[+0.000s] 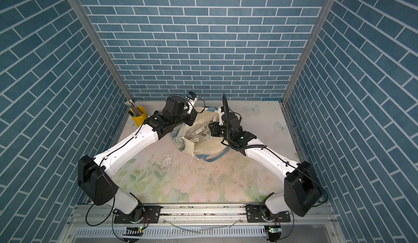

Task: Take out the compass set from the canvas bag
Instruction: Pick up the compass set from the canvas bag, then place the compass set at the center of the board.

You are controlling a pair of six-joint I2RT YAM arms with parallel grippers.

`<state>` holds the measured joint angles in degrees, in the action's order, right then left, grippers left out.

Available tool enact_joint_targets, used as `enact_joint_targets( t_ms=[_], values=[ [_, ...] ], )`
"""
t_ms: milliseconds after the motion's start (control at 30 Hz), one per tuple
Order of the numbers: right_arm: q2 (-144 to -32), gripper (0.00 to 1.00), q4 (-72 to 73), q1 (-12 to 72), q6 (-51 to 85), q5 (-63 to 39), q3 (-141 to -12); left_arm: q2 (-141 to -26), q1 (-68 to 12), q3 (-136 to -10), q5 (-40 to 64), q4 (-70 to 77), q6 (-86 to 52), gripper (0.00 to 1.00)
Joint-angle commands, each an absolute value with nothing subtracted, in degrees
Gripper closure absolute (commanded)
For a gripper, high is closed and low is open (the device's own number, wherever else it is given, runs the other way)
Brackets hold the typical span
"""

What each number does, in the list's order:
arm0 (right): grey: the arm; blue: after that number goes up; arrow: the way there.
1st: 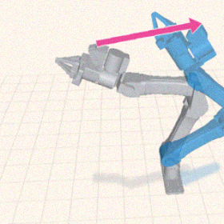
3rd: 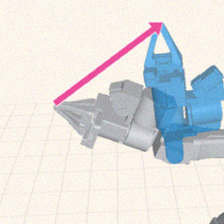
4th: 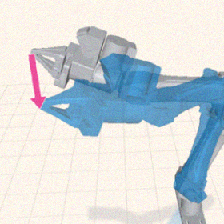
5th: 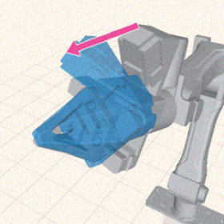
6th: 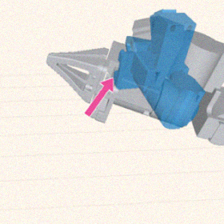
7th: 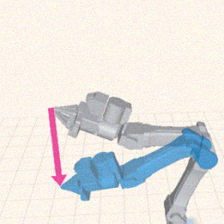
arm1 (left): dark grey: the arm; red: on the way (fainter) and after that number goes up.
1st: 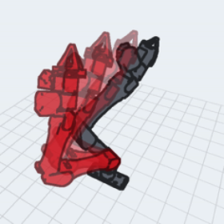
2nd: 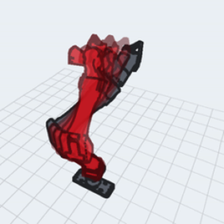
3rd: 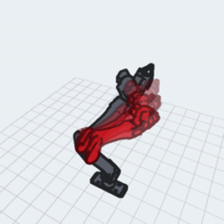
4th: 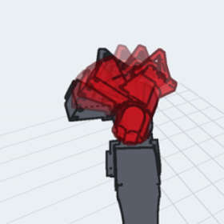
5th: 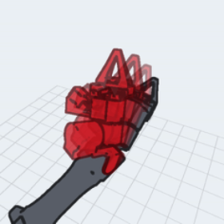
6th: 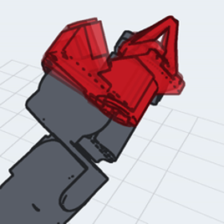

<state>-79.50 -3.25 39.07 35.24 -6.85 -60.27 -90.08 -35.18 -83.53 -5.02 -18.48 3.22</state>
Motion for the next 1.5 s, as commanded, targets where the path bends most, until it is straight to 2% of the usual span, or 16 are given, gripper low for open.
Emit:
enact_joint_targets(
  t_ms=[0, 167, 333, 567, 667, 933, 1233, 1467],
  values=[
    [-75.2, 0.92, -16.6, 38.9, 24.6, -10.9, -65.5, -87.7, -35.3, -84.5, -7.1, -13.7, 2.7, 1.00],
    [-70.5, 0.93, -32.0, 35.6, 16.3, -9.9, -74.4, -87.5, -34.7, -84.7, -7.9, -14.9, 3.0, 1.00],
    [-69.9, 0.94, -39.1, 26.2, 12.1, -9.5, -80.0, -87.1, -33.9, -84.7, -8.6, -15.4, 2.7, 1.00],
    [-78.1, 0.93, -40.1, 11.1, 12.0, -15.2, -79.1, -87.1, -32.5, -84.8, -7.9, -16.1, 2.9, 1.00],
    [-85.2, 0.93, -37.6, 6.7, 12.4, -15.4, -78.3, -87.4, -32.4, -85.1, -6.4, -16.5, 3.3, 1.00],
    [-106.2, 0.92, -37.4, 2.2, 9.0, -22.4, -86.8, -87.2, -32.5, -84.4, -3.8, -16.6, 3.0, 1.00],
    [-117.9, 0.84, -40.9, 1.5, 6.5, -29.4, -94.1, -87.6, -32.4, -84.4, -2.4, -16.0, 3.0, 1.00],
    [-124.0, 0.78, -44.8, 1.2, 4.9, -29.8, -99.9, -87.6, -32.5, -84.0, -1.9, -15.6, 3.0, 1.00]
  ],
)
